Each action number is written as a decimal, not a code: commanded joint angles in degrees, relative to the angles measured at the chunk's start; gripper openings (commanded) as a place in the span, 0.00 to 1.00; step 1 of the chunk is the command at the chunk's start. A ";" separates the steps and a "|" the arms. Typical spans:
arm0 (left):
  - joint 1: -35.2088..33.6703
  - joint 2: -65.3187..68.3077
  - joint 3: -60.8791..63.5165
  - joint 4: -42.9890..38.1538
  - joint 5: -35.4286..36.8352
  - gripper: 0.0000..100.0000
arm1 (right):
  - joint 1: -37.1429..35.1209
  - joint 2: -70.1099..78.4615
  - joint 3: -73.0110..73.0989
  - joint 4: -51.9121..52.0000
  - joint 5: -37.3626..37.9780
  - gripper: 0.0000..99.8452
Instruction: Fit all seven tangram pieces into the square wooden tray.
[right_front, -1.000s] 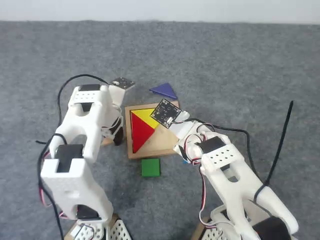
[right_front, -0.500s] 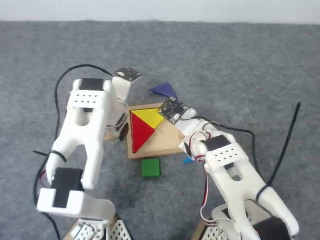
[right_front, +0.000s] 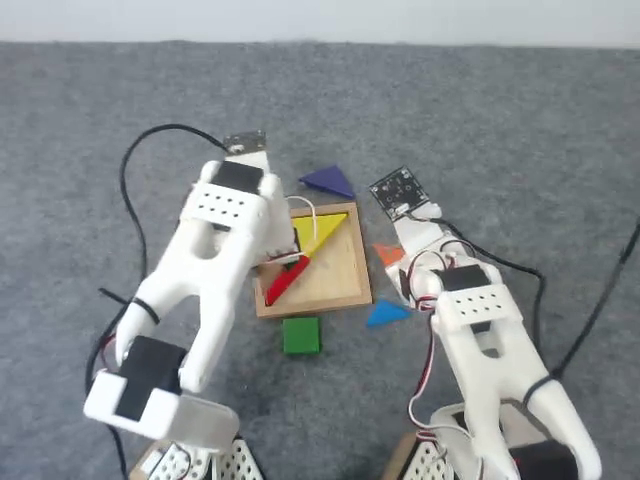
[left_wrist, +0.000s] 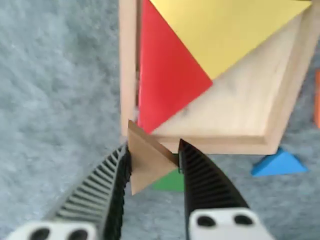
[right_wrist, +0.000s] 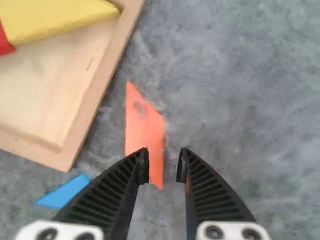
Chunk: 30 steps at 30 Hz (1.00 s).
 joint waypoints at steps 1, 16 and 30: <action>3.52 -0.79 -2.07 -1.05 1.67 0.05 | 0.75 -4.70 -3.60 0.57 -0.62 0.10; 4.40 -0.70 1.54 -8.88 36.84 0.01 | 0.75 -6.55 -2.73 0.48 -0.62 0.10; 5.10 -0.79 7.43 -13.36 70.77 0.01 | -2.68 -6.02 -2.55 0.92 2.73 0.10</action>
